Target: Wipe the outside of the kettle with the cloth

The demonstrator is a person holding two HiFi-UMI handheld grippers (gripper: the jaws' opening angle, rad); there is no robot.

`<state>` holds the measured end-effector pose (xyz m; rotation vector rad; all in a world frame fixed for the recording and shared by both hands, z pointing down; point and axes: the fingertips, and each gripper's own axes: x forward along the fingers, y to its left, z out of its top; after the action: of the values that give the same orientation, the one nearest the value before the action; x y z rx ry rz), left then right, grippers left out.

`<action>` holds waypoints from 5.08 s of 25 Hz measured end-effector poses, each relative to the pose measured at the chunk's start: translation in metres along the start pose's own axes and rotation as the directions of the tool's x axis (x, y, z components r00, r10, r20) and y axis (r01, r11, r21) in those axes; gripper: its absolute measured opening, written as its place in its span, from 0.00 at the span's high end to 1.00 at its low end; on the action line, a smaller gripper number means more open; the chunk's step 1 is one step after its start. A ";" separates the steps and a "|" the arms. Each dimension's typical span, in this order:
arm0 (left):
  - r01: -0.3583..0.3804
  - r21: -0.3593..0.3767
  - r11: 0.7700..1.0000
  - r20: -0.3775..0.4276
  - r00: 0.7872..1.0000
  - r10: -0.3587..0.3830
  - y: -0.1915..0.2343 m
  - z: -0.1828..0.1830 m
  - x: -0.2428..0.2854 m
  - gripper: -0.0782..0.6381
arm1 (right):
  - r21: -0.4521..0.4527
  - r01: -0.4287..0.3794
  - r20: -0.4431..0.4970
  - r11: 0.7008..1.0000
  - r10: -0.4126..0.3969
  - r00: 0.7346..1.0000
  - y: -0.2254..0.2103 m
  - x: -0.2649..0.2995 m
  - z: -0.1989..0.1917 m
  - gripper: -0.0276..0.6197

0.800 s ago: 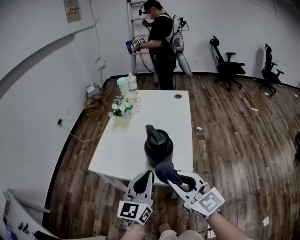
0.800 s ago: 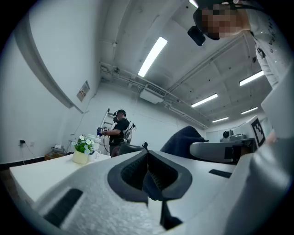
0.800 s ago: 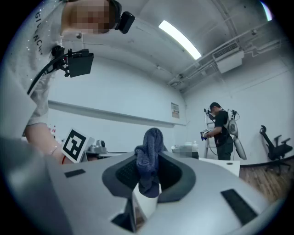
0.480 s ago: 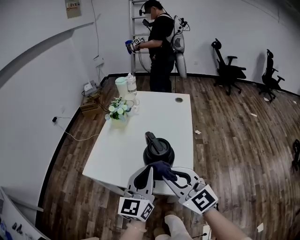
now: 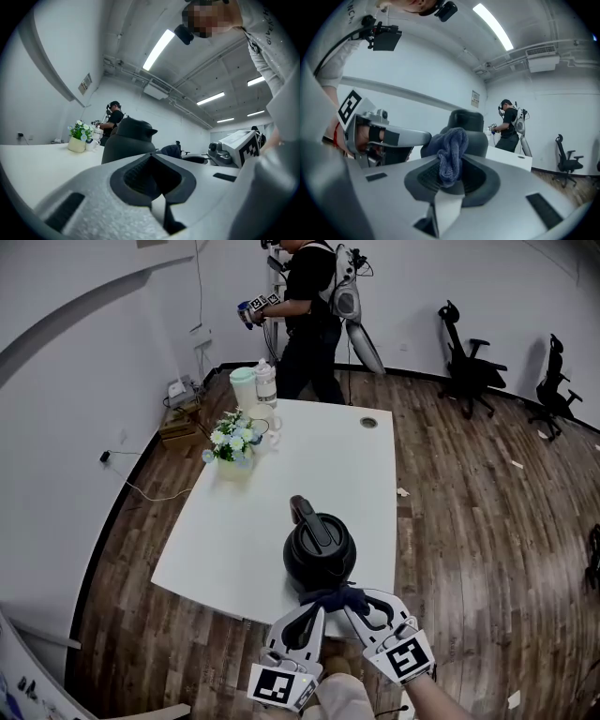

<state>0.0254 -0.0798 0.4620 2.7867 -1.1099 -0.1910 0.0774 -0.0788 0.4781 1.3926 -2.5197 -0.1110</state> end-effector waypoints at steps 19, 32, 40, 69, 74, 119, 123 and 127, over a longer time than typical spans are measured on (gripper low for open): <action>-0.163 0.005 0.987 -0.041 0.986 0.163 0.068 0.014 -0.007 0.88 | -0.326 0.110 0.002 0.939 -0.116 0.993 -0.056 -0.024 0.073 0.86; -0.100 0.221 0.970 0.019 0.995 0.098 0.143 0.084 0.084 0.88 | -0.375 -0.109 -0.062 0.920 0.092 0.994 -0.120 0.053 0.092 0.86; -0.131 0.197 0.972 -0.011 0.991 0.135 0.152 0.062 0.104 0.88 | -0.275 -0.280 -0.173 0.920 0.239 0.955 -0.126 0.086 0.036 0.86; -0.256 0.162 0.953 0.039 0.967 0.253 0.159 0.072 0.053 0.88 | -0.520 -0.431 -0.154 0.737 0.415 0.897 -0.071 0.107 0.207 0.86; -0.261 0.152 0.953 0.039 0.965 0.258 0.149 0.064 0.049 0.88 | -0.552 -0.707 -0.526 0.442 0.473 0.707 0.002 0.134 0.149 0.86; -0.195 0.000 0.981 -0.048 0.980 0.195 0.098 0.014 -0.003 0.88 | -0.650 -0.258 -0.381 0.715 -0.014 0.924 0.055 0.043 0.055 0.86; -0.200 0.005 0.980 -0.120 0.972 0.200 0.093 -0.030 -0.014 0.88 | -0.622 -0.285 -0.437 0.730 -0.021 0.899 0.064 0.040 0.010 0.86; -0.201 -0.004 0.979 -0.157 0.967 0.198 0.088 -0.041 -0.023 0.88 | -0.575 -0.322 -0.498 0.752 -0.009 0.867 0.065 0.042 -0.031 0.86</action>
<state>-0.0435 -0.1243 0.5195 2.5970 -1.3290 0.0370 0.0110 -0.0771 0.5284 0.7830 -1.8927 -0.4914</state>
